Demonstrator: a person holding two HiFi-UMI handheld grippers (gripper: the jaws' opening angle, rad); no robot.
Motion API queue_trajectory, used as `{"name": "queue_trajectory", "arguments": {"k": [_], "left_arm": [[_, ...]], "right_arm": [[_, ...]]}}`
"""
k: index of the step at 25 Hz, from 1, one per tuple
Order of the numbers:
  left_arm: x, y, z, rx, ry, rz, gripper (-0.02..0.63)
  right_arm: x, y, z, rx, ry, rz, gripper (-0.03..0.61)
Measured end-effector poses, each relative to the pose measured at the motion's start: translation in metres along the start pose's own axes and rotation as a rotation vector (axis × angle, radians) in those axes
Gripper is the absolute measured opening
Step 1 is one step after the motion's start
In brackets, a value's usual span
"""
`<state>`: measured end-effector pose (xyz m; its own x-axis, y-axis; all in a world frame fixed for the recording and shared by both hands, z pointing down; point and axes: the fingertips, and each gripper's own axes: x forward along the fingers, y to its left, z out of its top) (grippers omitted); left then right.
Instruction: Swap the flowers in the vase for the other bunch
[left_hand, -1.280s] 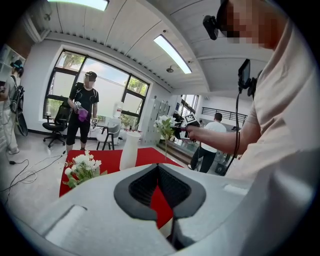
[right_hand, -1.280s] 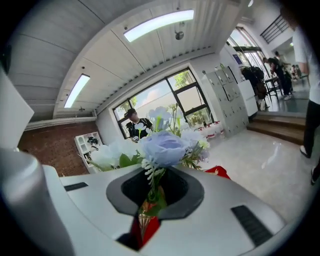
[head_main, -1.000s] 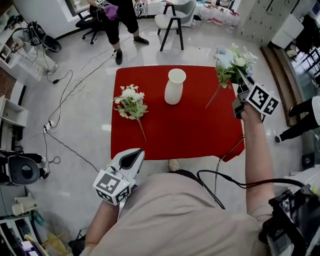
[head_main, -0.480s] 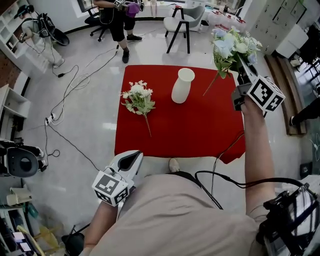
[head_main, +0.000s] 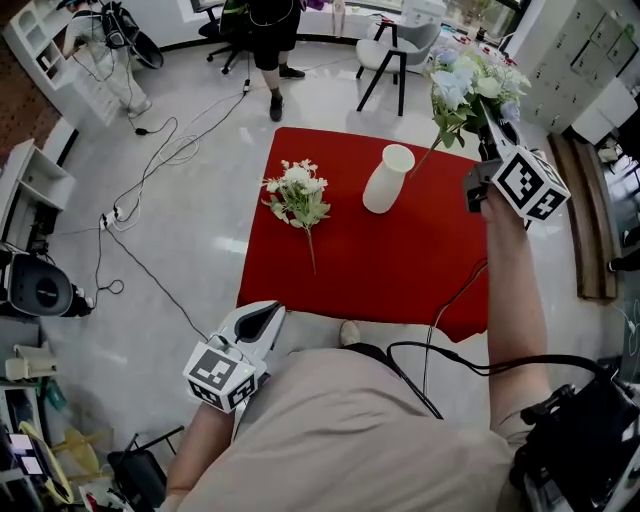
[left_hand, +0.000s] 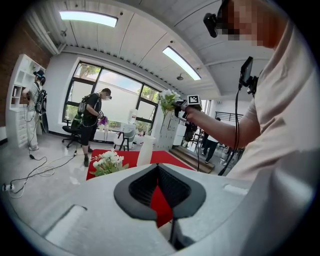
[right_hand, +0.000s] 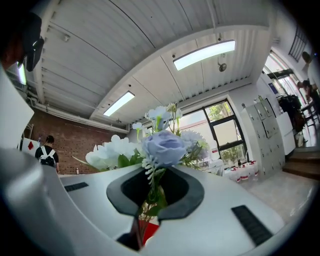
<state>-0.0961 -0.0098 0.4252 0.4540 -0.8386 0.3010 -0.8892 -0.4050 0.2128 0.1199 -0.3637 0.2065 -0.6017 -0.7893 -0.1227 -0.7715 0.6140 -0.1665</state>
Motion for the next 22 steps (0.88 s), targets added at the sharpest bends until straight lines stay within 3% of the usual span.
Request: {"name": "queue_trajectory", "arguments": {"k": [16, 22], "left_arm": [[0.026, 0.015, 0.005, -0.027, -0.001, 0.124, 0.008], [0.031, 0.014, 0.010, -0.025, 0.009, 0.138, 0.008]], "right_arm": [[0.065, -0.008, -0.049, -0.117, 0.014, 0.080, 0.048], [0.067, -0.005, -0.076, -0.106, 0.033, 0.103, 0.048]]}}
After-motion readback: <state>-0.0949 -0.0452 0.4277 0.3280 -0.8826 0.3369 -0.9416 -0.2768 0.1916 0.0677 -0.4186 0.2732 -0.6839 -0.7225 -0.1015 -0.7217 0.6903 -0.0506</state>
